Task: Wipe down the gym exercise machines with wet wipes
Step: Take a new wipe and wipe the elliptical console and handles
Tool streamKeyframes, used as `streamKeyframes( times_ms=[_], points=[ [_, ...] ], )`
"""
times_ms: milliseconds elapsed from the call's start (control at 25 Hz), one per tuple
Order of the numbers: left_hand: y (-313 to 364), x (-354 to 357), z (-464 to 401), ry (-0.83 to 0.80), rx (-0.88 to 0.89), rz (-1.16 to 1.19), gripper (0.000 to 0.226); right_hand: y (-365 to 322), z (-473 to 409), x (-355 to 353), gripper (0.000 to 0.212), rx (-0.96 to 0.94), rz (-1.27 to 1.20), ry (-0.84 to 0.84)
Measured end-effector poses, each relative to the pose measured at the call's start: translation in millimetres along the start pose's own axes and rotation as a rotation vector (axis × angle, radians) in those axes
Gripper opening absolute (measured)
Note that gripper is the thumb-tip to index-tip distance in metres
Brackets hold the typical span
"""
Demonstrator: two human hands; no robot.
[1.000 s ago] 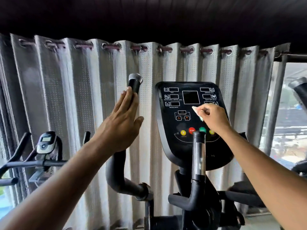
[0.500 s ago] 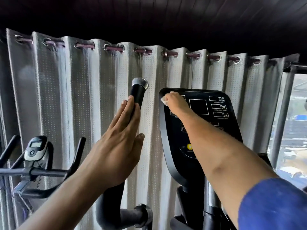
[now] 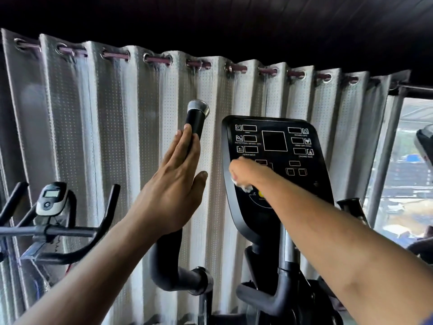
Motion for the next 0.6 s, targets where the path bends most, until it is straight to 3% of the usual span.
streamKeyframes(
  times_ms=[120, 200, 320, 480, 600],
  points=[
    [1.0, -1.0, 0.5, -0.007, 0.008, 0.011, 0.076, -18.5, 43.4, 29.6, 0.015, 0.028, 0.188, -0.161],
    [-0.2, -2.0, 1.9, 0.004, 0.024, 0.002, 0.076, -11.8, 44.1, 36.3, 0.01, 0.029, 0.199, -0.157],
    [-0.5, -1.5, 1.0, 0.008, 0.038, -0.004, 0.076, 3.3, 23.8, 1.9, 0.012, -0.01, 0.092, 0.048],
    [0.7, -2.2, 3.1, 0.012, 0.044, -0.079, 0.081, 8.7, -24.0, -66.2, 0.013, -0.094, 0.145, 0.405],
    [-0.8, -4.0, 5.5, 0.017, 0.055, -0.138, 0.078, 6.5, -76.1, -82.1, 0.016, -0.141, 0.218, 0.501]
  ],
)
Point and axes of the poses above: each hand's wrist, its own z-axis away from the middle knuckle, its own x-axis out of the palm, y = z × x, the point moved 4 cm from there along -z, towards the middle knuckle
